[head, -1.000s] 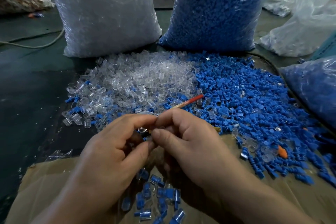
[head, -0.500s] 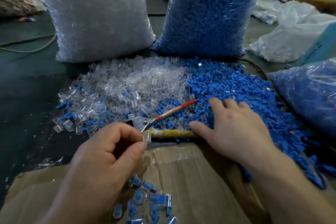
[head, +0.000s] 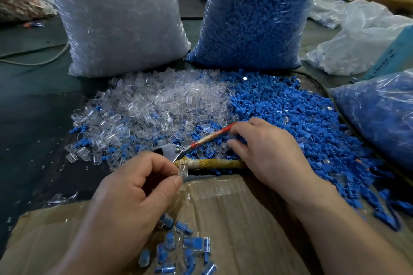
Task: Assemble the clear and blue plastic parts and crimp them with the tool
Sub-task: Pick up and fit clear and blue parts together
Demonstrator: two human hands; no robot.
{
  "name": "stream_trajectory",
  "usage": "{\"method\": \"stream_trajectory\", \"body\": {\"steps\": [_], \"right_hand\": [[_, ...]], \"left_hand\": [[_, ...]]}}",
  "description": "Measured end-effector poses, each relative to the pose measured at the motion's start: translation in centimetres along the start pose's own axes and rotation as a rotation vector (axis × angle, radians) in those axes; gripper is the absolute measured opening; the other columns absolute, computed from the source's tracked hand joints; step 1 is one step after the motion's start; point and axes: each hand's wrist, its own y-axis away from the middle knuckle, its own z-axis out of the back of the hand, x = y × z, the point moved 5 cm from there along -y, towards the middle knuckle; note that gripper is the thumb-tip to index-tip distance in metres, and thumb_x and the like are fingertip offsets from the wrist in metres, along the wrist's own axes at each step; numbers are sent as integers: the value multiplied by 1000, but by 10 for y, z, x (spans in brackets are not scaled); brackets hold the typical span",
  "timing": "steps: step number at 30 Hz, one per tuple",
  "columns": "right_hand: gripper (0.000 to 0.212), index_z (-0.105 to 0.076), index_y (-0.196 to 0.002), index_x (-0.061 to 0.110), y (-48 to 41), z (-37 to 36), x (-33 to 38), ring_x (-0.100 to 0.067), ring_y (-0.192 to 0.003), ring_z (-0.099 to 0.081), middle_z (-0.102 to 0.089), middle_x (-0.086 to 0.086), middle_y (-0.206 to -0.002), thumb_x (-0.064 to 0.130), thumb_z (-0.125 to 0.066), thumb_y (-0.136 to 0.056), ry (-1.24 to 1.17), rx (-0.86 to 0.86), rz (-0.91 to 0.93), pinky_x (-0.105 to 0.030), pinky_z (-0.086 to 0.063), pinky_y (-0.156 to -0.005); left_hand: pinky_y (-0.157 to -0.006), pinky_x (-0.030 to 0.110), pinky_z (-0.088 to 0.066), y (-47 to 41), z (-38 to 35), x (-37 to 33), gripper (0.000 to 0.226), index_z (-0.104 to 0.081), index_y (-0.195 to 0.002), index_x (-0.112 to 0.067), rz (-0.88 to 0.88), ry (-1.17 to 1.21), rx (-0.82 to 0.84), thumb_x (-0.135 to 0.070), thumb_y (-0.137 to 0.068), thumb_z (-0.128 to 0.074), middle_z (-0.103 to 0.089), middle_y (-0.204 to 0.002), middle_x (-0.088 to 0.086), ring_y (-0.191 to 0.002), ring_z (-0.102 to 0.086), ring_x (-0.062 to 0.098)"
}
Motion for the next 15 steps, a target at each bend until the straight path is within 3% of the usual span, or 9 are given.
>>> {"method": "stream_trajectory", "body": {"steps": [4,6,7,9,13,15], "right_hand": [[15,-65,-96,27,3,9,0,-14,-73,-54,-53,9,-87,39,-57,-95,-176,-149,23,-38,-48,-67],[13,-68,-95,24,7,17,6,-10,-70,-53,-55,11,-85,35,-61,-94,-277,-221,60,-34,-48,-65],[12,-68,-93,24,10,20,11,-9,-70,-54,-56,12,-84,34,-61,-94,-316,-239,89,-30,-48,-64],[14,-68,-91,25,17,22,27,-5,-72,-56,-58,14,-83,36,-60,-93,-346,-212,178,-23,-49,-65],[16,-69,-96,19,32,6,64,-19,-75,-59,-61,3,-89,31,-58,-93,-213,-24,445,-38,-52,-63],[16,-68,-101,19,34,-2,69,-21,-83,-57,-62,2,-92,28,-59,-91,-125,14,537,-36,-50,-62]], "left_hand": [[-53,9,-50,0,3,-1,26,-65,-89,-48,37,21,-53,-58,-66,-58,-69,-74,-18,-69,-64,1],[-44,19,-49,0,5,3,18,-66,-89,-47,82,44,-89,-53,-73,-66,-69,-70,-13,-62,-63,6],[-48,23,-49,-1,4,6,12,-67,-89,-46,111,60,-99,-46,-78,-71,-69,-68,-10,-59,-62,7],[-53,32,-49,-3,4,11,13,-69,-87,-44,154,77,-113,-33,-82,-74,-69,-66,-9,-55,-60,6],[-52,25,-44,-5,3,15,14,-70,-84,-44,219,98,-100,-31,-83,-76,-69,-64,-13,-50,-59,-2],[-55,27,-44,-6,2,17,16,-69,-83,-45,211,66,-87,-31,-82,-77,-69,-64,-15,-50,-57,-3]]}}
